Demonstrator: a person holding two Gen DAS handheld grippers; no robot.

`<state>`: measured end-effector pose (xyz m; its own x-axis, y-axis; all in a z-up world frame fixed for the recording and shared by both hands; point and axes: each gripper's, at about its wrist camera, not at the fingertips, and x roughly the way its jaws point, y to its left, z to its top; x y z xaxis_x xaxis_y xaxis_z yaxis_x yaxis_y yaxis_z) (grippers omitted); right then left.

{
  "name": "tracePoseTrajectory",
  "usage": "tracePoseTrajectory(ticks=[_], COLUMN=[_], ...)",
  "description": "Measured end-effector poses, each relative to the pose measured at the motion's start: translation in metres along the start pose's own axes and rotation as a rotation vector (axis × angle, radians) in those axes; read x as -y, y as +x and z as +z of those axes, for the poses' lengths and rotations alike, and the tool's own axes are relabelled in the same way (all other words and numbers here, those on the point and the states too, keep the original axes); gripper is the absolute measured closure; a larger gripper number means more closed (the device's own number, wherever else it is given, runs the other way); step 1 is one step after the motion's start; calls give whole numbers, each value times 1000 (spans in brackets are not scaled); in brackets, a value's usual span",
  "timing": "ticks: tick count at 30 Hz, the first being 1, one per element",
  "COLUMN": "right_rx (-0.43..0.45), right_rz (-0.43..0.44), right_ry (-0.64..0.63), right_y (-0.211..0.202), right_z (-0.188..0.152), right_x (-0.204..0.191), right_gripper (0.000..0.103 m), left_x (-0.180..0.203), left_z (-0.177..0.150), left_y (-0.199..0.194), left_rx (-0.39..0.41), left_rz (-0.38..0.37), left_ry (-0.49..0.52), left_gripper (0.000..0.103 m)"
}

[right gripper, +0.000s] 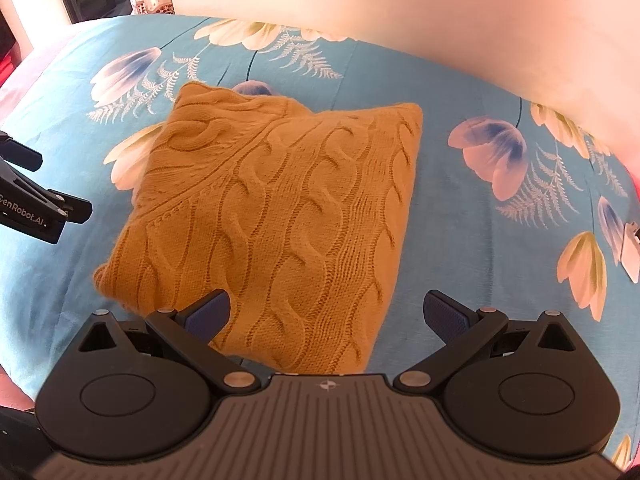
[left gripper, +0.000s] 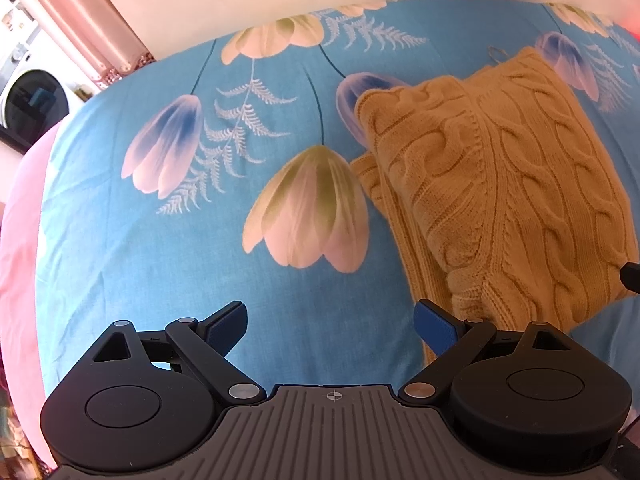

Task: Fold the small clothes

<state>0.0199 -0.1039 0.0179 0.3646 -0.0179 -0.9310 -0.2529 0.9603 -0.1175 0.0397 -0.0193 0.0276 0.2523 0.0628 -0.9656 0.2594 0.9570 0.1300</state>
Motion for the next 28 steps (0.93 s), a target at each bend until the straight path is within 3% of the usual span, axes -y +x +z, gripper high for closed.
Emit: tracePoseTrajectory(ticks=[17,28], right_rx=[-7,-7], right_rz=[12,15], right_ry=[-16,-19], right_y=[1,1], right_z=[2,3], right_x=[-2,-3], right_gripper=[1,1], left_x=[3,4], left_z=[-2,0], left_y=[-2,0], left_rx=[11,-7], left_rz=[-39,-24], left_ry=[20,23], left_gripper=[0,0])
